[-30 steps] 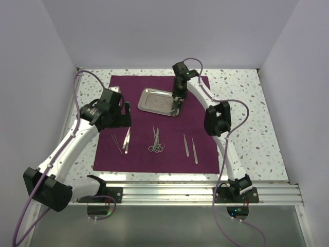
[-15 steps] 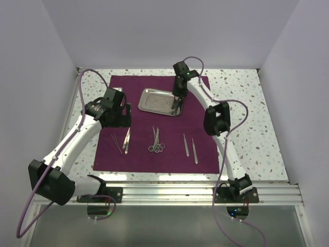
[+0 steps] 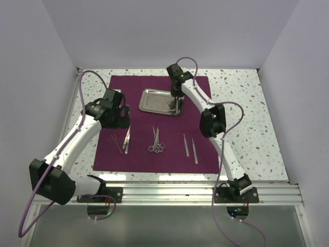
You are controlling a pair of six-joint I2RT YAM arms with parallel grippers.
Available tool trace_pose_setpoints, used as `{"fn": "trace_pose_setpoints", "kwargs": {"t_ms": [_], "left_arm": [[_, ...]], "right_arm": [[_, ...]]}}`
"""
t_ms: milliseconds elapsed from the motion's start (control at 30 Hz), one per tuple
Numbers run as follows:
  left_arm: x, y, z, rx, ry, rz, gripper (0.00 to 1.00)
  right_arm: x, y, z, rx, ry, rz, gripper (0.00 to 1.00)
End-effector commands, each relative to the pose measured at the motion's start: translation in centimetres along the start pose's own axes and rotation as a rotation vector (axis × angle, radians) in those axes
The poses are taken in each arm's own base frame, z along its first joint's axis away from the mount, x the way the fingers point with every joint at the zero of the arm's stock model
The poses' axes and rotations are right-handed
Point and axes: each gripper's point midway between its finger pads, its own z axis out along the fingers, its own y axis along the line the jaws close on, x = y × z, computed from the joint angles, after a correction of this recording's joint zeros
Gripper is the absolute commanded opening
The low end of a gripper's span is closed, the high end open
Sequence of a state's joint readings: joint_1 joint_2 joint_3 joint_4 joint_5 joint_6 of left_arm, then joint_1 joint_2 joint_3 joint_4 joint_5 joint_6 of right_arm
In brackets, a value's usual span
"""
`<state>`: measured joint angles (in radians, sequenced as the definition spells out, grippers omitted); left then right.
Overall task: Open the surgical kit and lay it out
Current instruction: Pick up the medical item from the container.
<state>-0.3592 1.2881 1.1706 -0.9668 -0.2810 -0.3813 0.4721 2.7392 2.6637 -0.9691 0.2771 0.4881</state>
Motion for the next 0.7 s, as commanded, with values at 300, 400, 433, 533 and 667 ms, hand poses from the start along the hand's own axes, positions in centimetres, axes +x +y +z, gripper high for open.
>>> {"fn": "trace_pose_setpoints", "kwargs": {"t_ms": [300,400,433,533,667], "left_arm": [[-0.5,0.4,-0.9,0.015,-0.044,-0.002,1.0],[-0.6,0.4,-1.0,0.018,-0.052,-0.005,1.0],[-0.6,0.4,-1.0,0.019,-0.053,-0.007,1.0],[-0.9,0.2,-1.1,0.03,-0.062,-0.01,1.0],[-1.6,-0.3,-1.3,0.053,-0.081,-0.022,1.0]], "right_arm": [[12.4,-1.2,3.3,0.096,0.363,-0.131,0.0],[12.5,-1.4,3.1,0.1,0.371,-0.135,0.0],[11.9,-1.3,2.6,0.094,0.355,-0.131,0.0],[8.7,-0.2,0.7,0.037,0.271,-0.106,0.0],[3.3,0.9,-2.5,-0.061,0.15,-0.015,0.0]]}}
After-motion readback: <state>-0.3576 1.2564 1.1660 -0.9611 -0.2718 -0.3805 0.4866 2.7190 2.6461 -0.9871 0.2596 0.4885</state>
